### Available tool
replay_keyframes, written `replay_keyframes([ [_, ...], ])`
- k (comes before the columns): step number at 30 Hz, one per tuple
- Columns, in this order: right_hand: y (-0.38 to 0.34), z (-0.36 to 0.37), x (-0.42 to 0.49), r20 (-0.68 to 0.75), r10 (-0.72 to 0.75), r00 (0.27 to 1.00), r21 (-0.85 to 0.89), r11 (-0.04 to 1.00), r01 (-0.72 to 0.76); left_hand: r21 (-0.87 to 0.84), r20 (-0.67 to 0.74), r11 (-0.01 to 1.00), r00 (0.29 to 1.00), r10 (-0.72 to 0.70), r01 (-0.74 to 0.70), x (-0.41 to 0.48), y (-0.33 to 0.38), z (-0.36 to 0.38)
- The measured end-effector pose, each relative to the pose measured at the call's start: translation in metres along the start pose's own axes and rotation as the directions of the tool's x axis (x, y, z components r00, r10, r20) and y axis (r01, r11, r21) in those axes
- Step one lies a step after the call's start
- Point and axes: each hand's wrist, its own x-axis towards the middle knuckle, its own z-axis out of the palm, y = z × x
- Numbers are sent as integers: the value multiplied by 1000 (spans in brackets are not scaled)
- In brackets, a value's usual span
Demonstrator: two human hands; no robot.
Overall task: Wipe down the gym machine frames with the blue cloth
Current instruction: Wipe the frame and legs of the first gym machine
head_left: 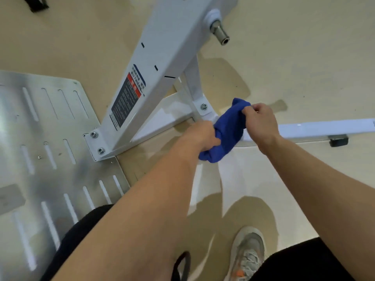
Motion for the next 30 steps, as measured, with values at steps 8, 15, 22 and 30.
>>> replay_keyframes([
  [8, -11, -73, -16, 353, -158, 922, -100, 974, 205, -22, -134, 971, 963, 233, -238, -6, 43, -30],
  [15, 10, -91, 5, 515, -312, 798, -100, 903, 417, -85, -116, 951, 951, 288, -299, 0, 46, -7],
  [22, 34, -86, 34, 618, -277, 735, -211, 843, 495, -141, -160, 962, 964, 211, -234, 17, 48, 7],
  [30, 76, -65, 83, 540, -221, 812, -173, 915, 364, -225, -453, 956, 889, 70, -190, 44, 18, 30],
])
